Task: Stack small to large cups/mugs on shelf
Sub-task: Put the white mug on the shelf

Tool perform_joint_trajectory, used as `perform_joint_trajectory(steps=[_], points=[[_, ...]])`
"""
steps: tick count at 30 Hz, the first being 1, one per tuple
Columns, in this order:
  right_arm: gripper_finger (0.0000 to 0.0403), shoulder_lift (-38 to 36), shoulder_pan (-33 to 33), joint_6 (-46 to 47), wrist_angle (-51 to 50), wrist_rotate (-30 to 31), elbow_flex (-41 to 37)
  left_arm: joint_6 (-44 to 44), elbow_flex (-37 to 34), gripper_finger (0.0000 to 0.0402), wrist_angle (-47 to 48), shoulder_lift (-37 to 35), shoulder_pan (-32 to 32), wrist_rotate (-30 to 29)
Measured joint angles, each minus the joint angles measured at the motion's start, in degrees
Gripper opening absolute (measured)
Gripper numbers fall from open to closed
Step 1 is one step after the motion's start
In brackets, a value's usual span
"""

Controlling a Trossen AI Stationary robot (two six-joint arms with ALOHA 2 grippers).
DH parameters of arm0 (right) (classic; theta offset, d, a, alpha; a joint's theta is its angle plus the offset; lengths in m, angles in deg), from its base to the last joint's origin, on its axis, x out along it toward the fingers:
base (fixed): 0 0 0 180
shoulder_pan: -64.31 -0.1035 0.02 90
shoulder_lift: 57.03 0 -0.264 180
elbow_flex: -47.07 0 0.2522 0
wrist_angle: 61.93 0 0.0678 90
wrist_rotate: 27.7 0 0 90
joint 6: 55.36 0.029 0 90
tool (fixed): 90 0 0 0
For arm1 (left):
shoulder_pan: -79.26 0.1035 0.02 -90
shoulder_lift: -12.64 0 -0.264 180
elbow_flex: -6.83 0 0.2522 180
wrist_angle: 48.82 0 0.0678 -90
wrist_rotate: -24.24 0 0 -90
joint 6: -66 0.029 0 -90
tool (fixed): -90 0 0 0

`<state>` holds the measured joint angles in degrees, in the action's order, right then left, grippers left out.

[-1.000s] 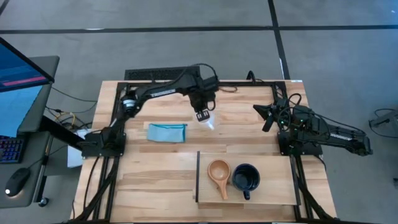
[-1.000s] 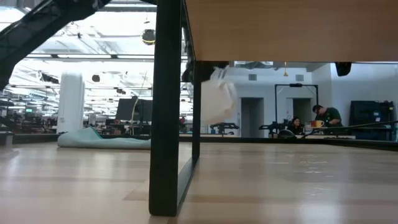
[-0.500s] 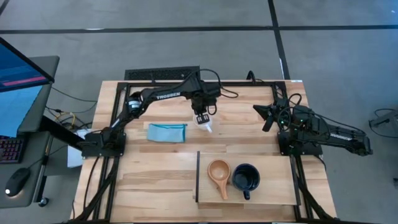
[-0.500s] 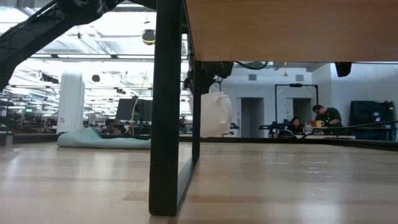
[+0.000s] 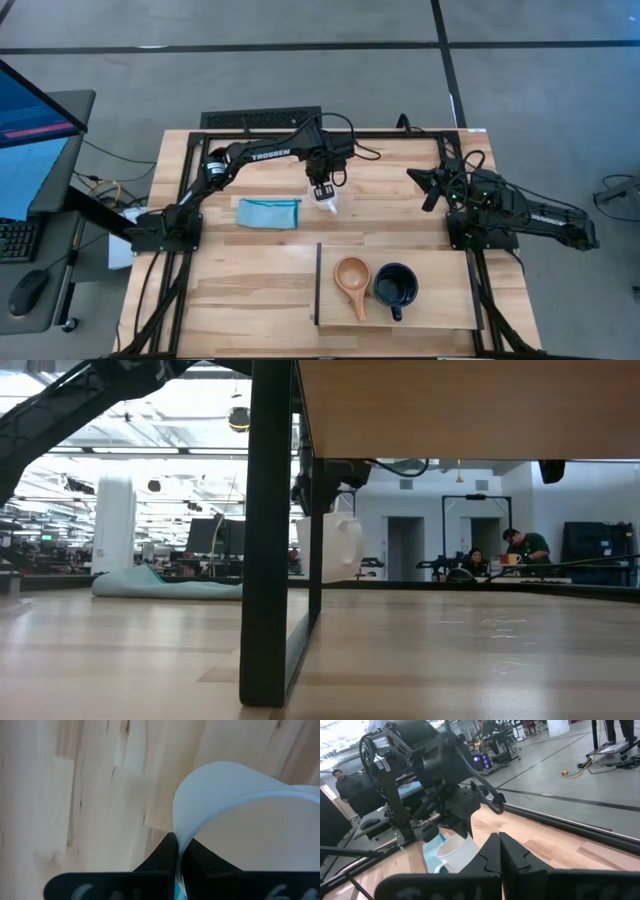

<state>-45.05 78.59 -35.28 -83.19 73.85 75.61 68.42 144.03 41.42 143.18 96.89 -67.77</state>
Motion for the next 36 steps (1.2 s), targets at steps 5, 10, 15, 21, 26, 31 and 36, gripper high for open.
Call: perform_joint_trajectory(steps=[5, 10, 15, 21, 26, 31, 36], points=[[0.0011, 0.0, 0.0, -0.1, 0.0, 0.0, 0.0, 0.0, 0.0, 0.0, 1.0, 0.0, 0.0, -1.3], [0.0011, 0.0, 0.0, -0.1, 0.0, 0.0, 0.0, 0.4, 0.1, 0.0, 0.8, 0.5, 0.4, 2.1], [0.0011, 0.0, 0.0, -0.1, 0.1, 0.0, 0.0, 1.2, 0.0, 0.0, 1.5, 2.8, 0.4, 2.8], [0.0011, 0.0, 0.0, -0.1, 0.2, 0.1, 0.0, 1.2, 0.3, 0.0, 2.7, 3.9, 0.5, 3.7], [0.0011, 0.0, 0.0, -0.1, 0.2, 0.0, 0.0, 1.0, 0.7, 0.0009, 2.8, 4.1, 0.5, 3.7], [0.0011, 0.0, 0.0, -0.1, 0.2, 0.0, 0.0, 1.7, 0.6, 0.0031, 1.9, 4.7, 0.3, 3.8], [0.0011, 0.0, 0.0, -0.1, 0.2, 0.3, 0.0, 1.4, 0.6, 0.0057, 2.1, 4.6, 0.3, 4.3]])
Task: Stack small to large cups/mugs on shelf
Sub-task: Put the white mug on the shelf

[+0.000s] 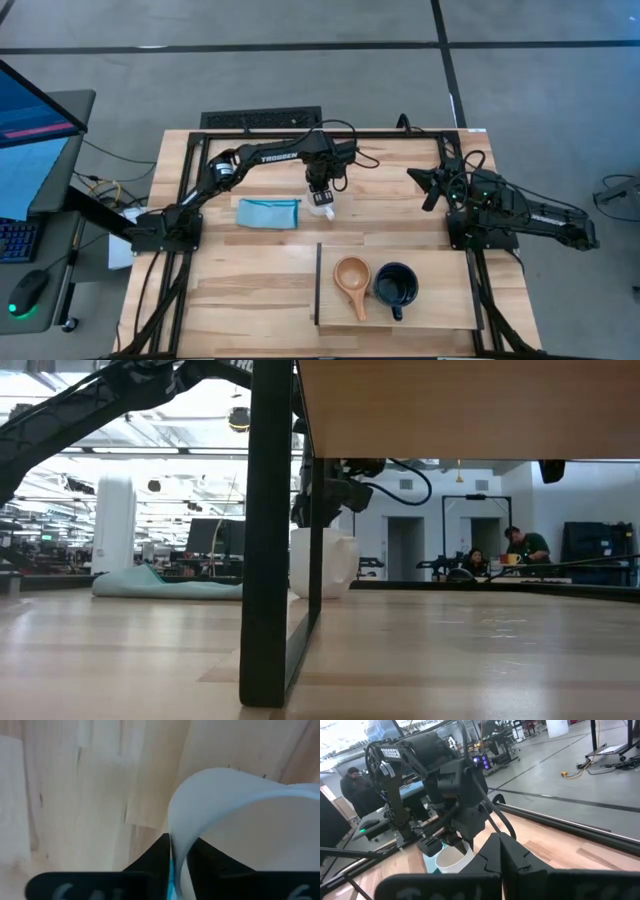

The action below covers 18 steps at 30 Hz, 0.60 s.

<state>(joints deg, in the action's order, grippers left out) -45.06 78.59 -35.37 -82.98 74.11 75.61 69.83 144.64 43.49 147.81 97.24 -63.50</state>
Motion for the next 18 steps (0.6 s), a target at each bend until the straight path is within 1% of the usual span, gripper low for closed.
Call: perform_joint_trajectory(steps=[5, 9, 12, 18], points=[[0.0011, 0.0, 0.0, 0.0, 0.0, 0.0, 0.0, 1.0, 0.0, 0.0109, 0.0, 0.0, 0.0, 3.0], [0.0011, 0.0, 0.0, 0.0, 0.0, 0.0, 0.0, 0.9, 0.0, 0.0141, 0.0, -0.1, 0.0, 3.1], [0.0011, 0.0, 0.0, 0.0, 0.0, 0.0, 0.0, 0.9, 0.0, 0.0152, 0.0, -0.1, 0.0, 3.0], [0.0011, 0.0, 0.0, 0.0, 0.0, 0.0, 0.0, 1.0, 0.0, 0.0153, 0.2, -0.1, -0.2, 2.5]])
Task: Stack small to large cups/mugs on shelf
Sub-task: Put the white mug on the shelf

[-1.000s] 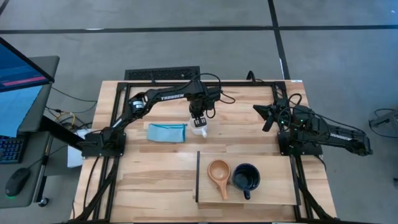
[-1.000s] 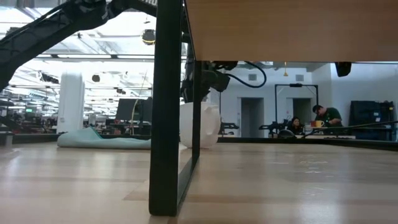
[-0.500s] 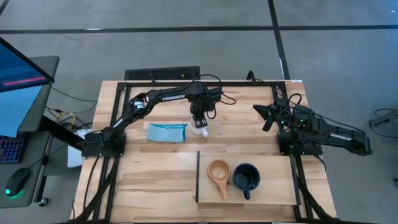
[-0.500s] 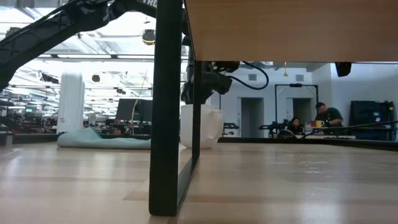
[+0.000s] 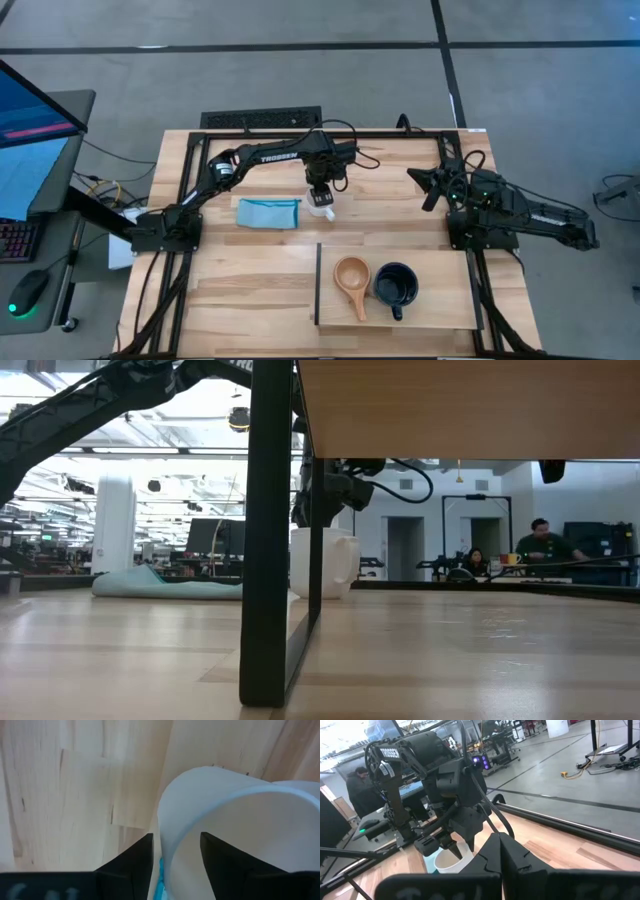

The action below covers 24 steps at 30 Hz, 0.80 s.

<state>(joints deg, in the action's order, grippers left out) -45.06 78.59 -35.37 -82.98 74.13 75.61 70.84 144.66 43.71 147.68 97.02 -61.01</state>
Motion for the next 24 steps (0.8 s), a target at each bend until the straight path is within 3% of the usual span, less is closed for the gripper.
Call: perform_joint_trajectory(steps=[7, 13, 24], points=[[0.0011, 0.0, 0.0, 0.0, 0.0, 0.0, 0.0, 0.0, 3.3, 0.0153, 1.9, -0.2, -0.1, -4.3], [0.0011, 0.0, 0.0, 0.0, 0.0, 0.0, 0.0, 0.0, 11.1, 0.0153, 4.9, -0.4, 0.0, -5.5], [0.0011, 0.0, 0.0, 0.0, -0.1, -1.1, 0.0, -2.6, 9.4, 0.0153, 0.3, -12.7, 1.8, -12.2]])
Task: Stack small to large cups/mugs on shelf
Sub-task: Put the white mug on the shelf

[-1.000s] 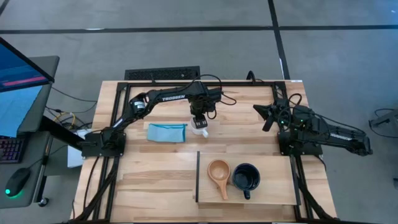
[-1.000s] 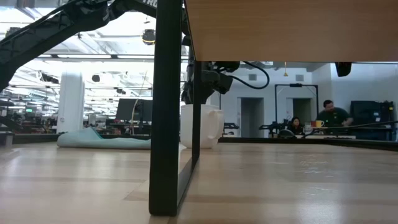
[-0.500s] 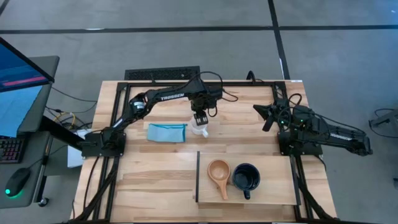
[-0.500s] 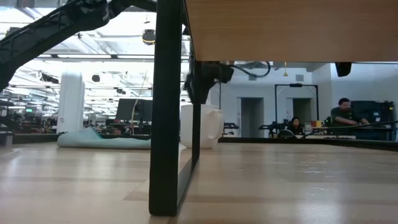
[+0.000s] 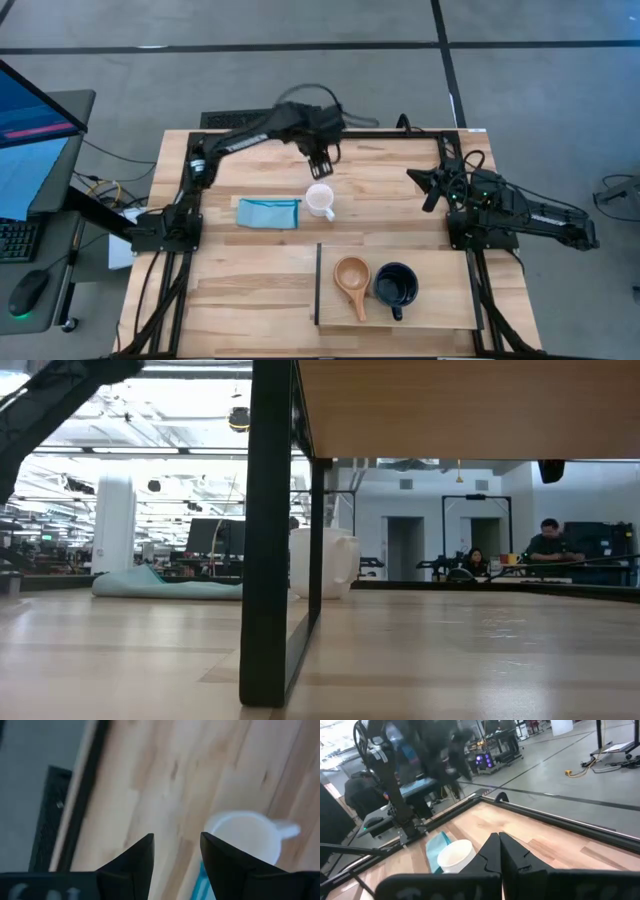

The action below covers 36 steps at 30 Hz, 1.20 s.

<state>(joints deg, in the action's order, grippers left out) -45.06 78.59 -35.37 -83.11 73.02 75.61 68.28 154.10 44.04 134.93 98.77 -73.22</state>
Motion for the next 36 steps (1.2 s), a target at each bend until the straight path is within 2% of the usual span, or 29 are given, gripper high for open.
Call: perform_joint_trajectory(steps=[9, 14, 18, 23, 28, 32, 36], points=[[0.0011, 0.0, 0.0, -0.1, -0.1, -0.4, 0.0, -0.3, -1.2, 0.0153, -8.4, -11.1, 1.4, 3.4], [0.0011, 0.0, 0.0, -0.9, -0.4, -0.4, 0.0, -1.1, -8.4, 0.0153, -15.0, -18.6, 1.4, 5.5], [0.0011, 0.0, 0.0, -1.0, -1.1, -0.4, 0.0, -3.4, -21.0, 0.0153, -22.7, -27.3, 1.7, 5.2], [0.0011, 0.0, 0.0, -1.0, -1.5, -0.8, 0.0, -8.5, -45.3, 0.0153, -41.4, -43.4, 1.9, 3.7], [0.0011, 0.0, 0.0, -1.0, -0.7, -4.3, 0.0, -12.1, -67.2, 0.0153, -59.5, -59.9, 1.0, 6.4], [0.0009, 2.9, 0.0, -1.0, -0.7, -4.9, 1.5, -12.8, -78.6, 0.0153, -66.8, -69.4, -0.2, 7.0], [0.0009, 9.3, 0.0, -2.3, -0.7, -4.9, 6.2, -13.1, -85.2, 0.0153, -69.9, -76.0, -0.9, 7.0]])
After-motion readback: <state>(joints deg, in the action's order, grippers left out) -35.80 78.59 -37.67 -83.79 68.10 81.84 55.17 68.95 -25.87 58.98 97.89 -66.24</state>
